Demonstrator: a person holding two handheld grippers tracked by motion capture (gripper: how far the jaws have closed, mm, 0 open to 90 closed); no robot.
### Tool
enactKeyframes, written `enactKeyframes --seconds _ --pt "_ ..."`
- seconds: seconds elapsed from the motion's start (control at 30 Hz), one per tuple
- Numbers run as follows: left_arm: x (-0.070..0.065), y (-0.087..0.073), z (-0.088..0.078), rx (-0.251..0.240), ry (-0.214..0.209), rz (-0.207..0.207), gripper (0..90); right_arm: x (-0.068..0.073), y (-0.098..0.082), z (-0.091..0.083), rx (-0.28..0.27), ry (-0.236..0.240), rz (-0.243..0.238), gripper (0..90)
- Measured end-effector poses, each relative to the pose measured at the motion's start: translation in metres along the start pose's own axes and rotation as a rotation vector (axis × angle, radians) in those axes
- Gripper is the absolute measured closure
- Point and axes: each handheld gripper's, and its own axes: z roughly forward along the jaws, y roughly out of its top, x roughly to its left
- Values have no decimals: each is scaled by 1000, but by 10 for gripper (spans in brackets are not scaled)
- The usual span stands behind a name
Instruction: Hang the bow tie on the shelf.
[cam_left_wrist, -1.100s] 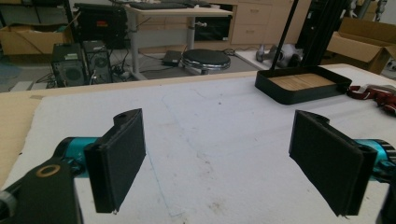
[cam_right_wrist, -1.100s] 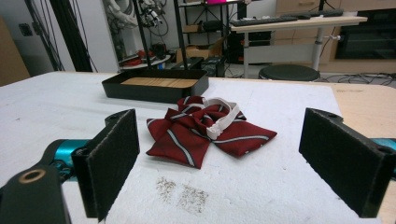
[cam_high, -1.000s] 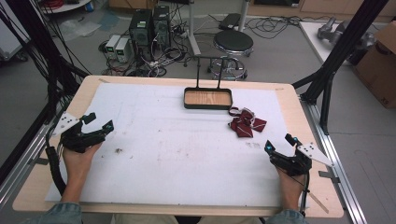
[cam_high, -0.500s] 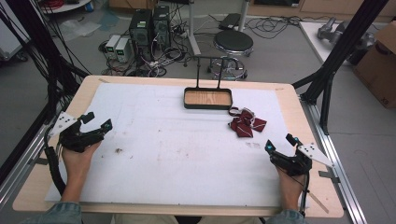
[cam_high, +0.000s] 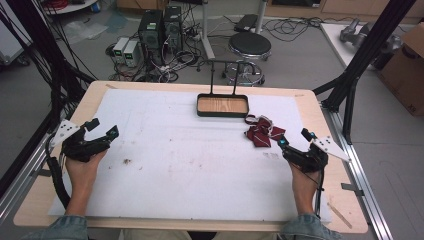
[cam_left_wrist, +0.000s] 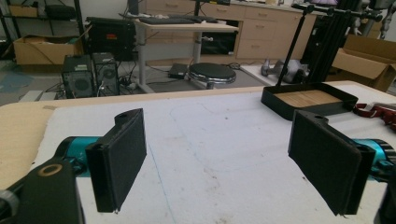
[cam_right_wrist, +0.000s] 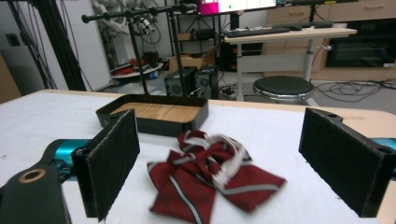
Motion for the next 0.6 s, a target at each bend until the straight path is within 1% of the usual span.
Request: enactKeyframes --seconds 0.03,0.07,0.1,0.13,0.2,0.23,0.3,0.33,0.37,0.4,0.43,0.47,0.5,0.53,0.57,0.6 --pt "0 0 0 0 -1 -2 194 4 2 10 8 -10 -18 114" --pt "0 0 1 2 -1 -2 194 6 3 15 24 -14 -20 114" --pt "0 0 1 5 -3 0 194 6 3 15 24 -14 -20 114" --pt "-1 0 1 6 -4 1 195 7 3 20 35 -16 -14 114" --pt "-2 0 1 7 -6 7 194 8 1 30 50 -12 12 114" --pt "-2 0 2 8 -7 7 195 8 0 33 58 -17 14 114" --pt "-2 -1 2 8 -10 6 195 7 -2 42 81 -28 46 116" --pt "-2 -1 3 9 -11 6 195 6 -3 52 115 -23 101 117" --pt "-3 -1 4 8 -12 4 195 6 -3 52 115 -23 101 117" --pt "-3 -1 4 9 -16 5 195 6 -3 56 121 -22 108 143" --pt "-3 -1 5 7 -19 4 195 8 -2 65 148 -20 109 158" --pt "-4 -2 6 7 -21 2 196 13 -1 74 155 -38 70 185" --pt "-4 -2 6 9 -21 5 196 13 -1 74 155 -38 70 185" --pt "-4 -2 7 8 -23 6 195 16 -1 80 169 -38 62 197" --pt "-5 -2 7 10 -24 9 196 18 0 87 189 -43 63 198" --pt "-5 -2 8 11 -25 9 198 23 0 99 226 -53 60 237"
